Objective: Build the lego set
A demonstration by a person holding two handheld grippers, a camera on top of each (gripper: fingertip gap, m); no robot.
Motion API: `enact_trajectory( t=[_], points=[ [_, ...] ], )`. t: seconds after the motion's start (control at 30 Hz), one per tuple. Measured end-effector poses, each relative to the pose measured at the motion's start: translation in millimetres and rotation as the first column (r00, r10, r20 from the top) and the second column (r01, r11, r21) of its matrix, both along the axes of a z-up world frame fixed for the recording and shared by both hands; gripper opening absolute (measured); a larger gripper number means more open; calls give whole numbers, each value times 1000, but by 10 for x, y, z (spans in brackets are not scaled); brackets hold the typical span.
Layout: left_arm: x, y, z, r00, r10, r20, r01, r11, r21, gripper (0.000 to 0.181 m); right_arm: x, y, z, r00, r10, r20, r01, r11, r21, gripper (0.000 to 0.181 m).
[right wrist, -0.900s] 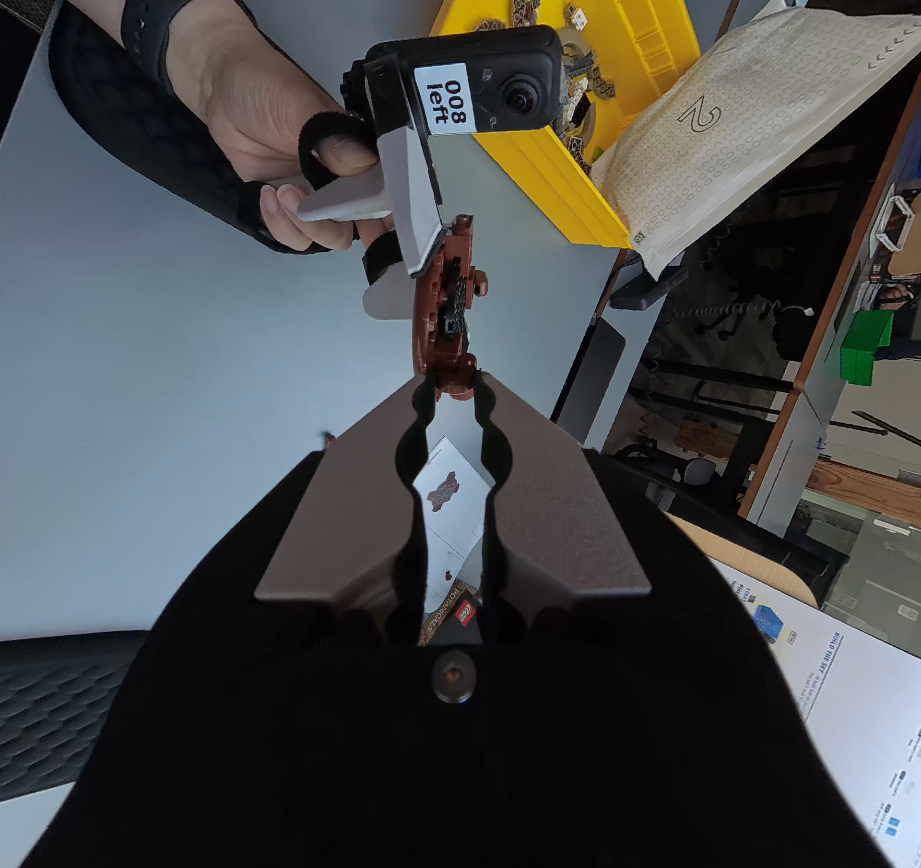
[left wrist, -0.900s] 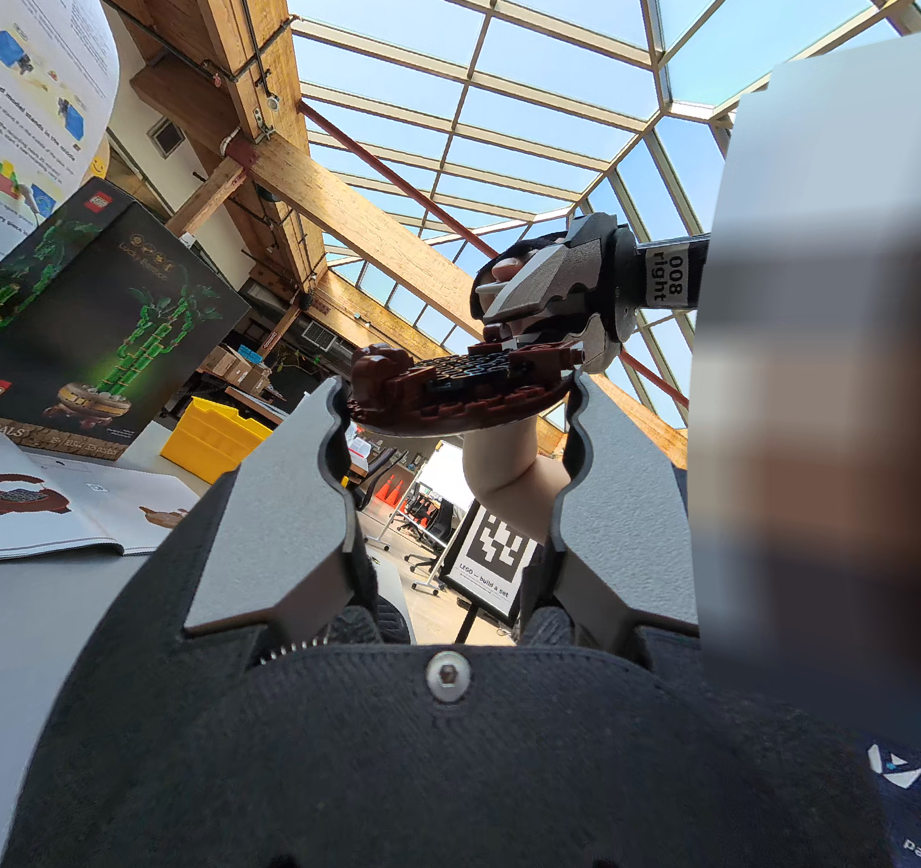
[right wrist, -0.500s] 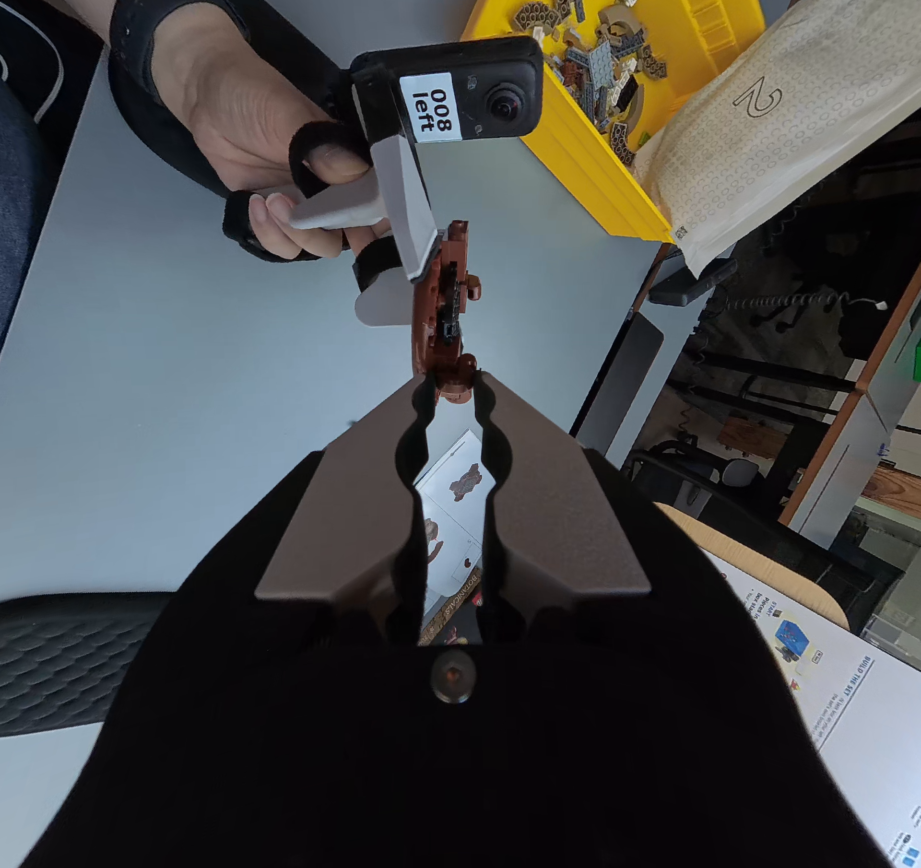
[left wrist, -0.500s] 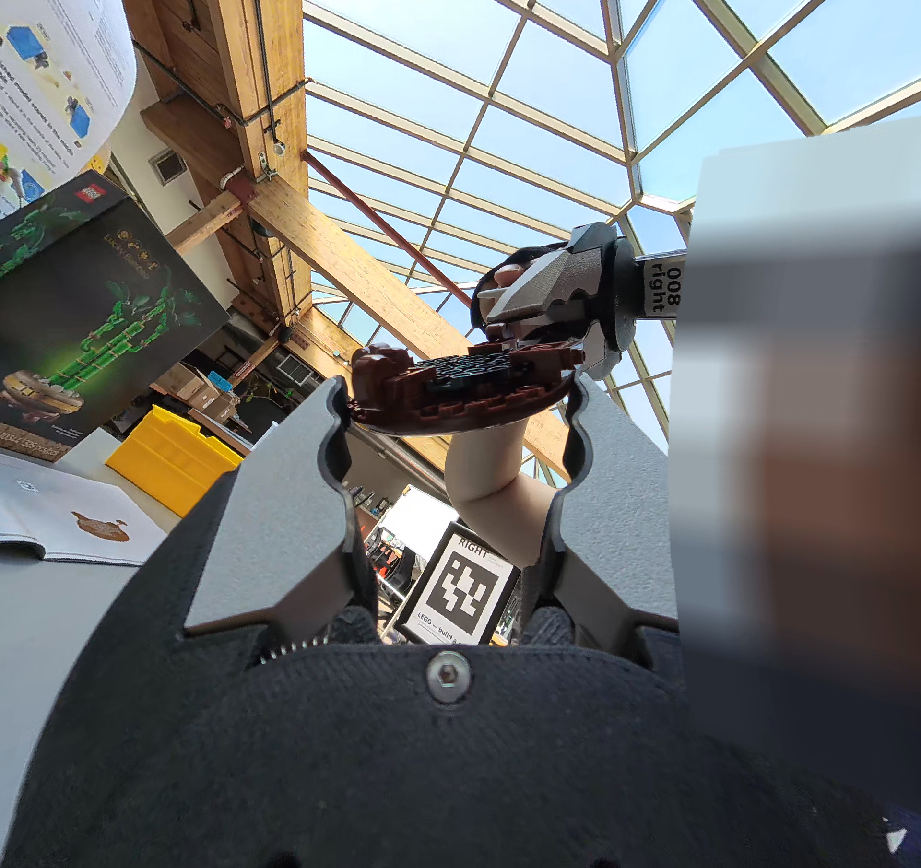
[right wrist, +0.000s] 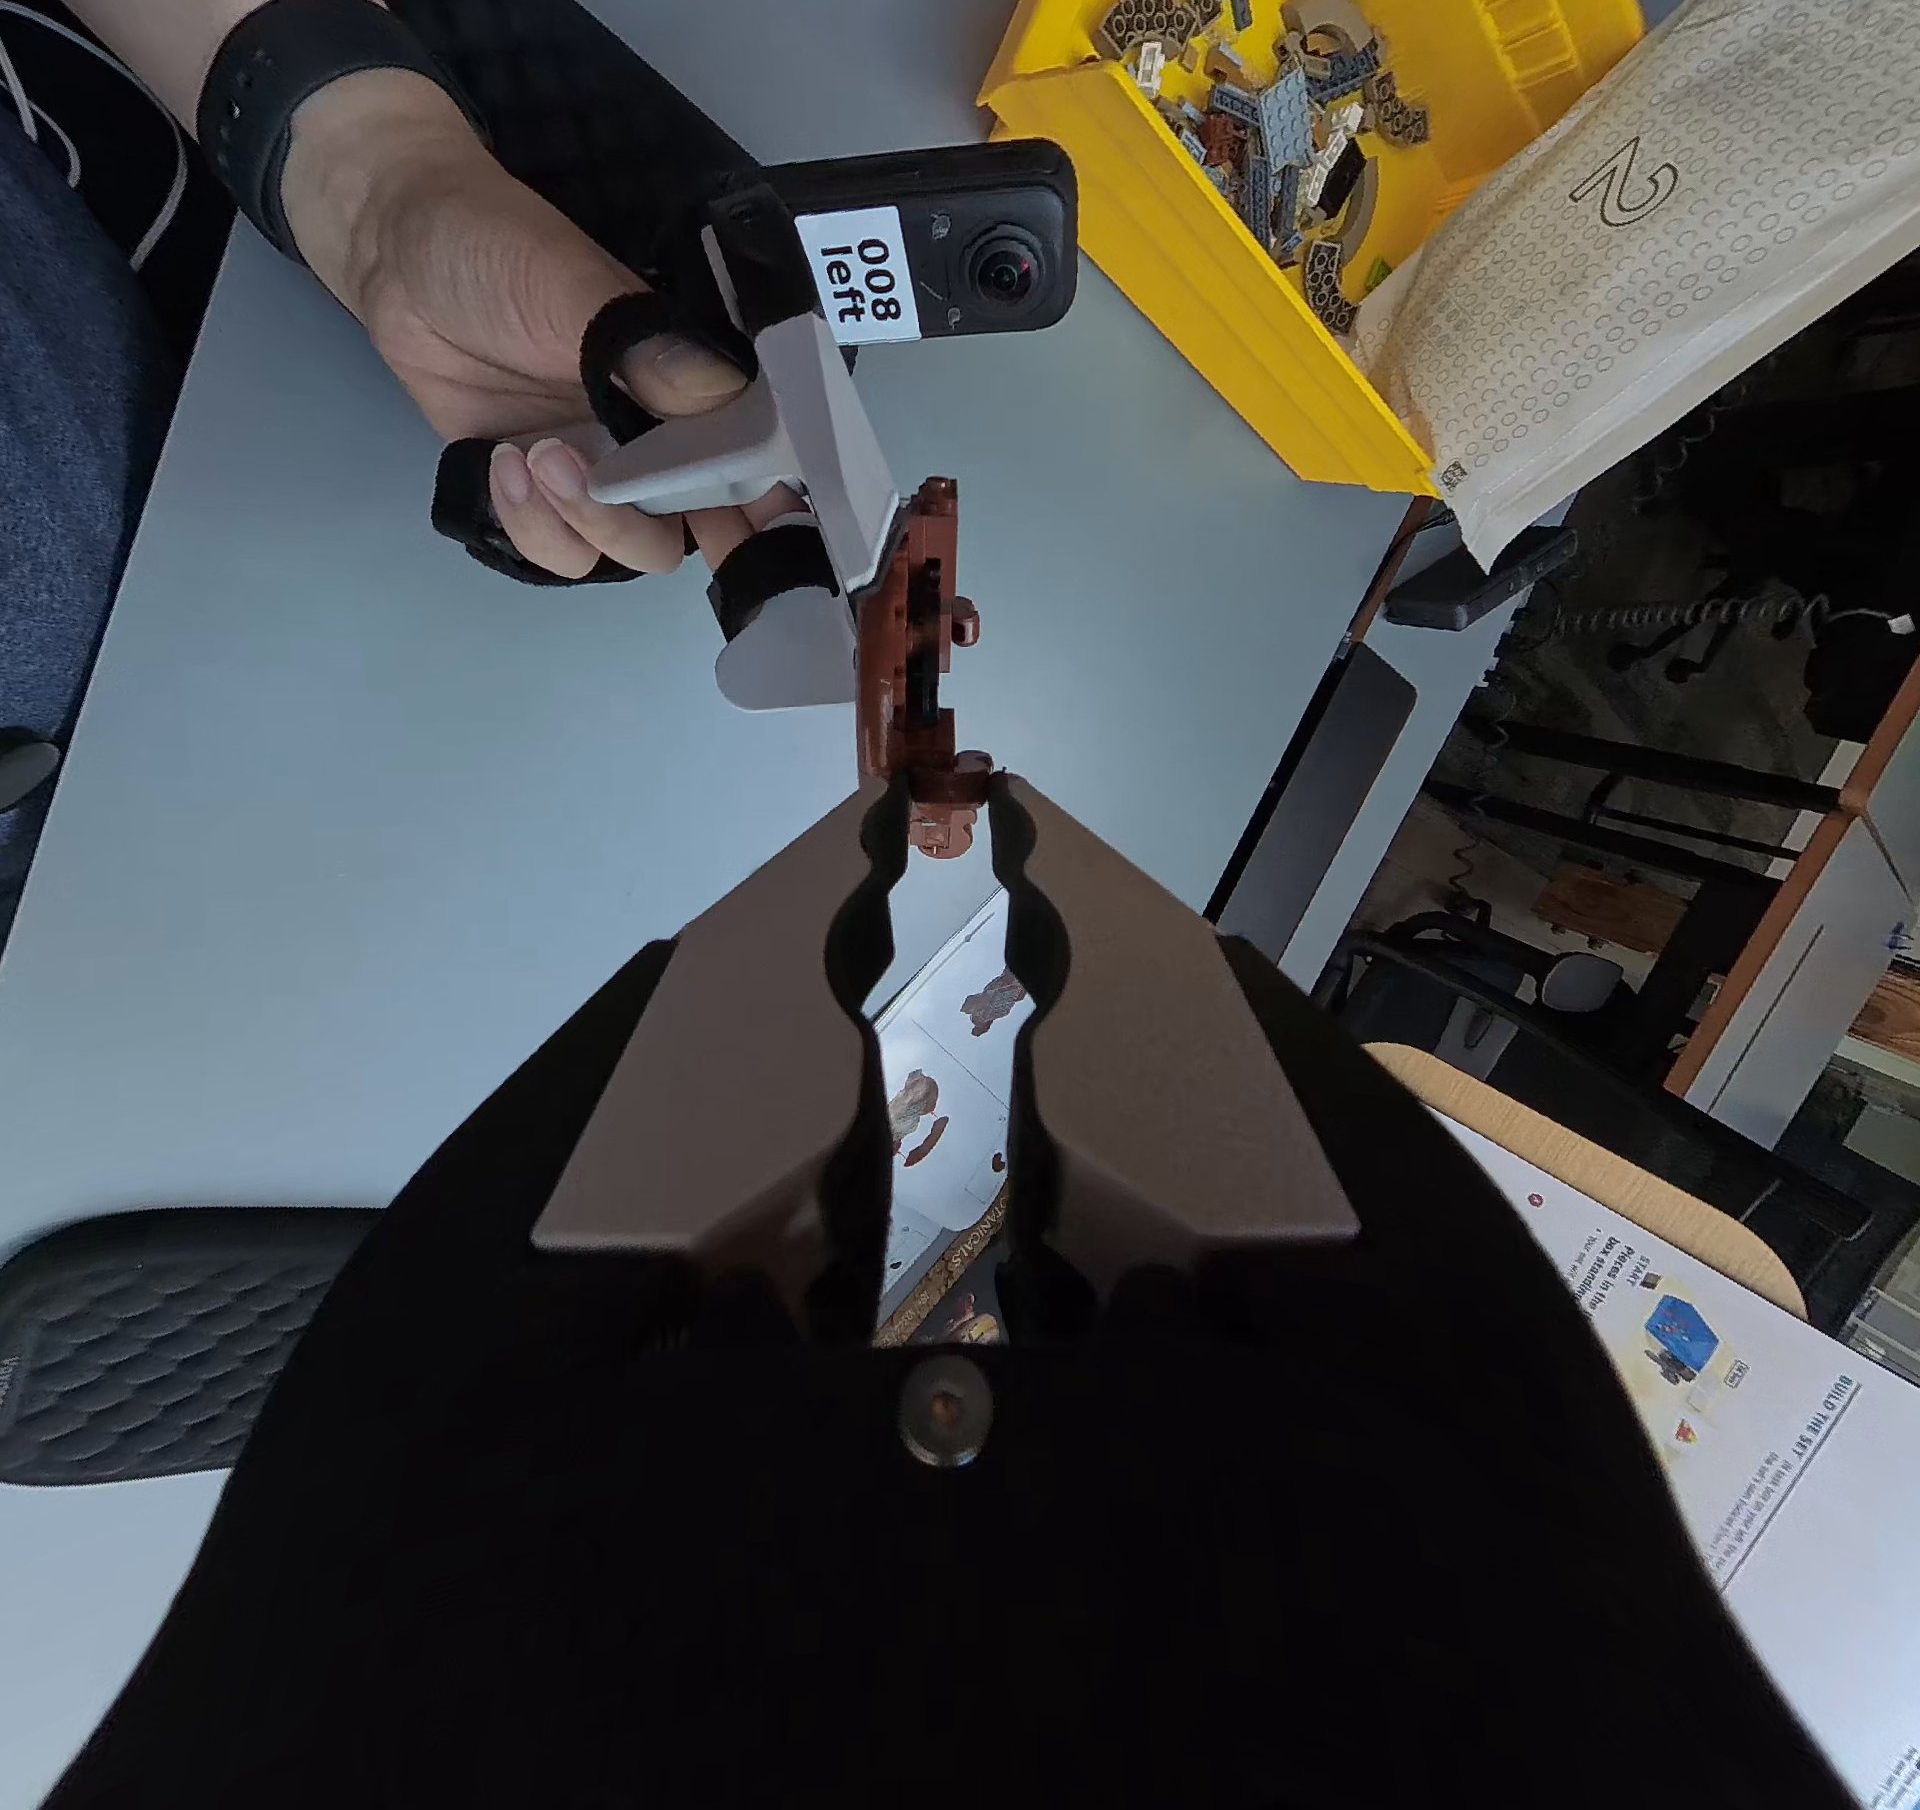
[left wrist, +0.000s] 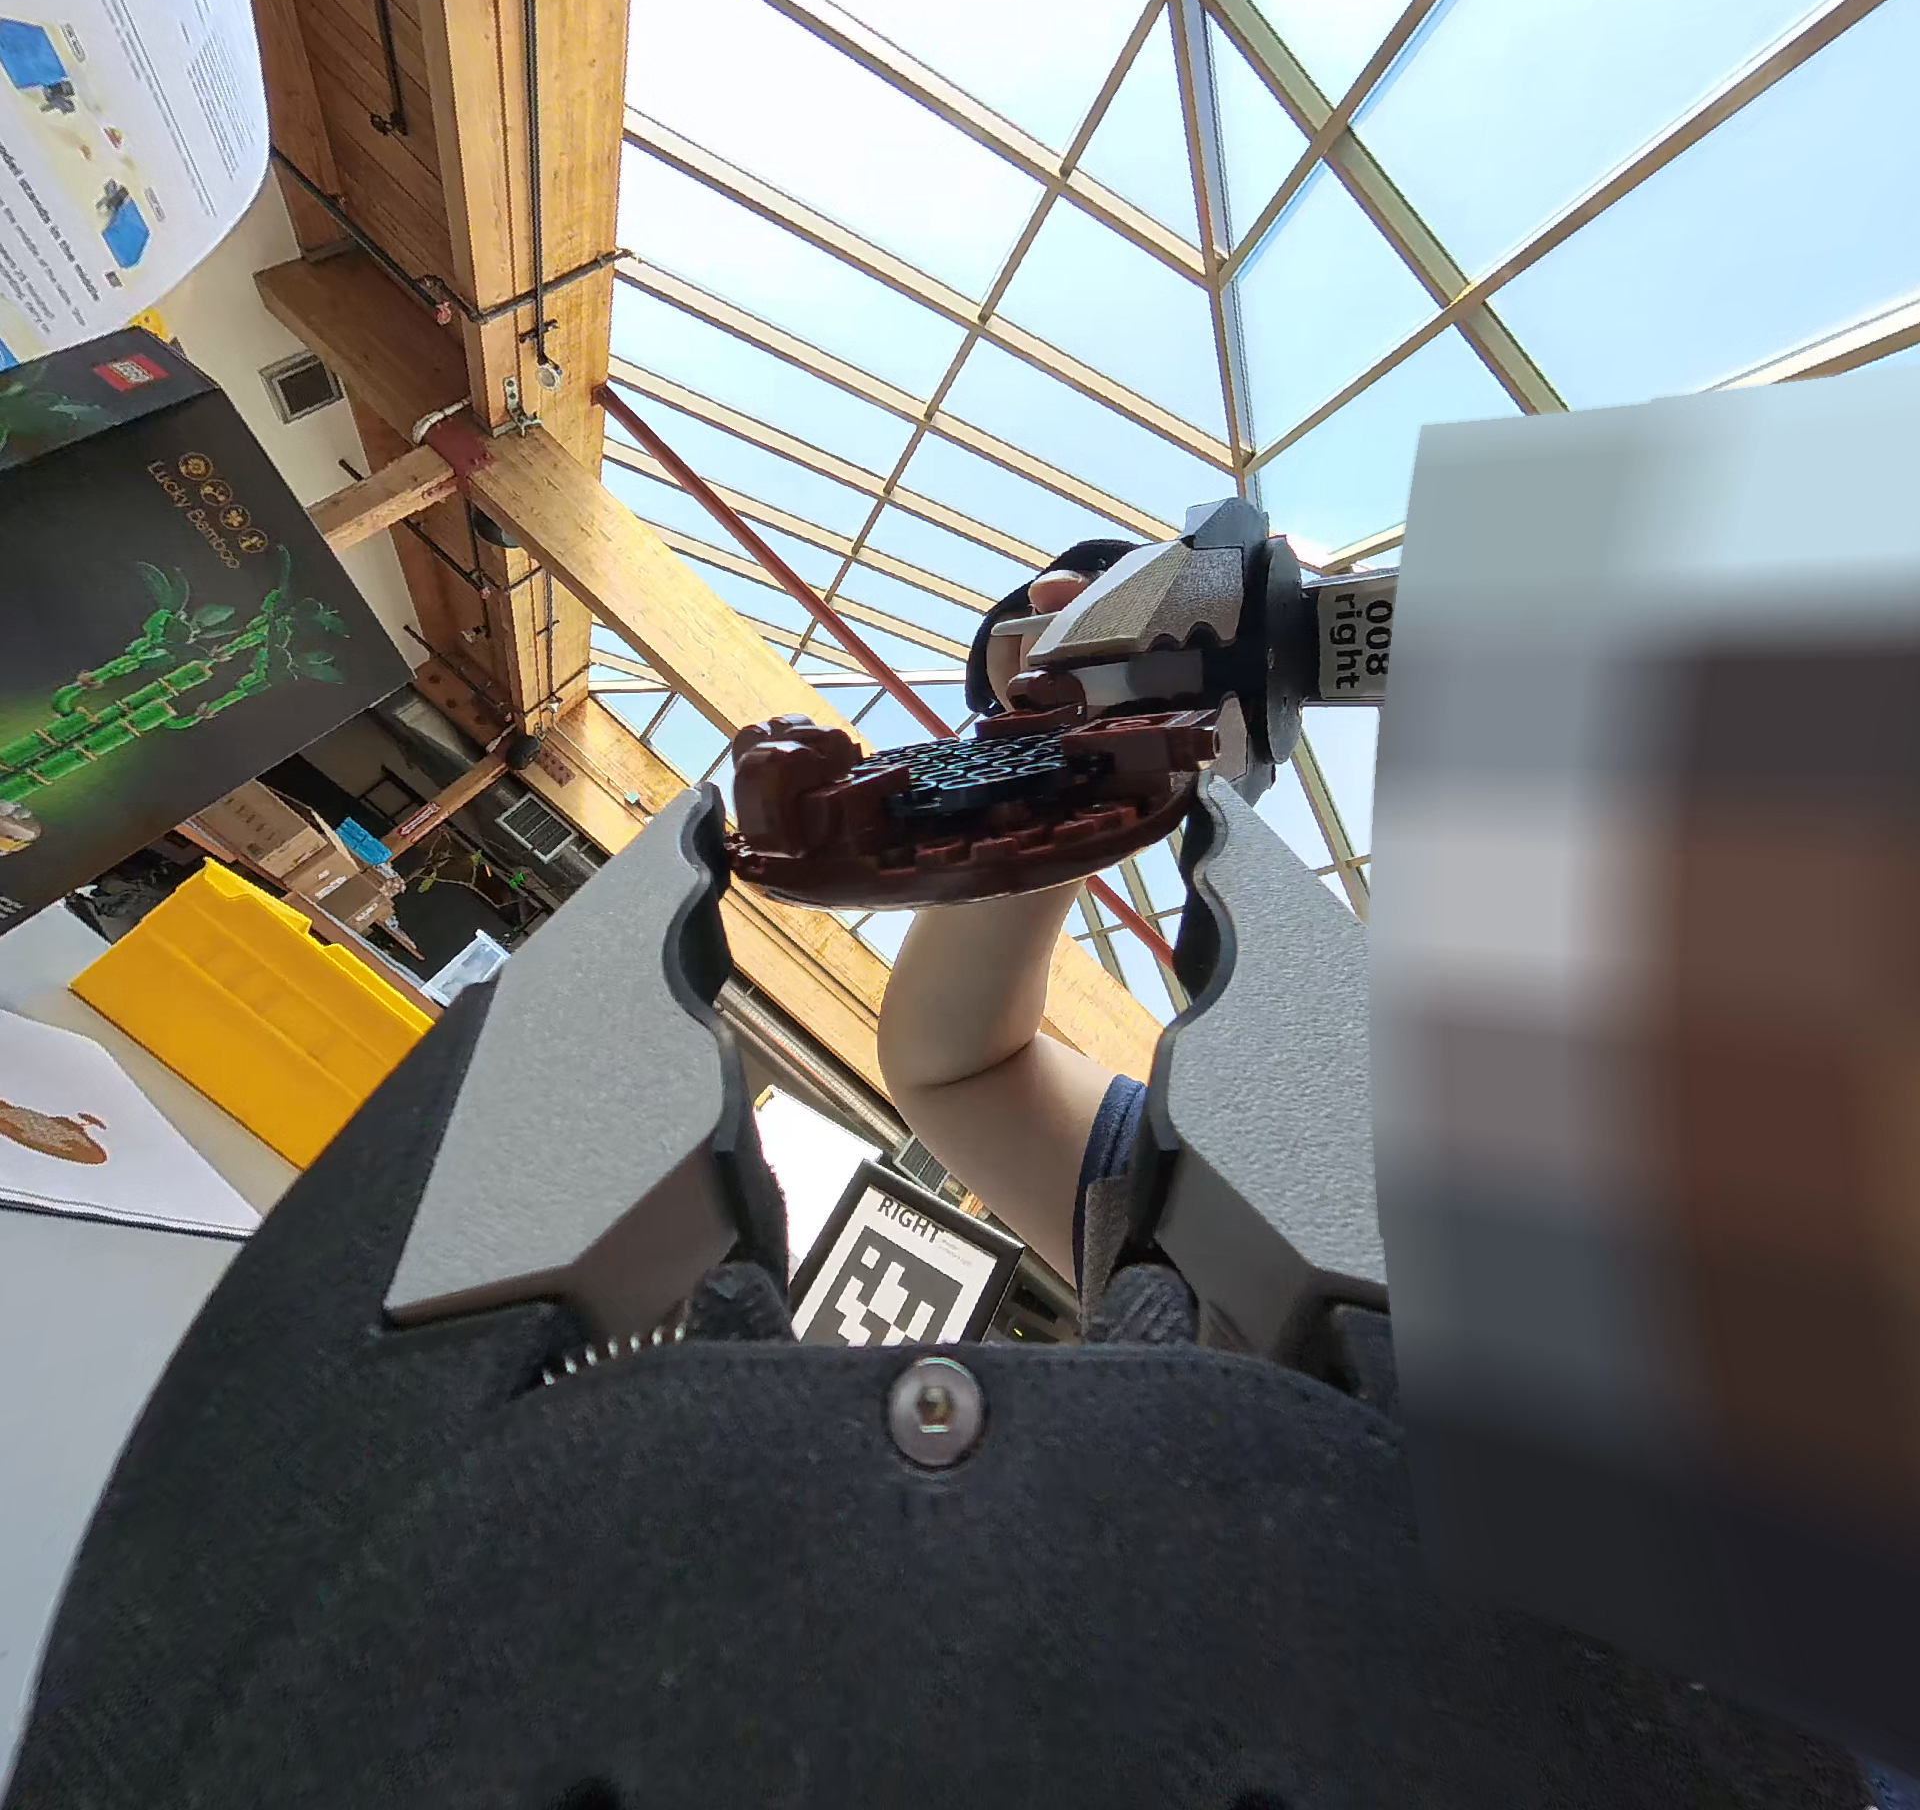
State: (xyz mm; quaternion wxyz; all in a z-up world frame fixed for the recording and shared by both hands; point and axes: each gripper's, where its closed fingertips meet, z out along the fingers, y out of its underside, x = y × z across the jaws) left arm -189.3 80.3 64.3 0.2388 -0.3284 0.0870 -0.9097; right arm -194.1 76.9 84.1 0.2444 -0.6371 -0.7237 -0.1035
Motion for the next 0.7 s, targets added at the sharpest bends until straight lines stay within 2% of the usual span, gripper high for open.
enact_trajectory(
  t=[0.7],
  points=[
    [-5,-47,23,1000,8,-7,-8,999,48,87,49,-27,36,999,14,-42,-13,1000,22,26]
  ],
)
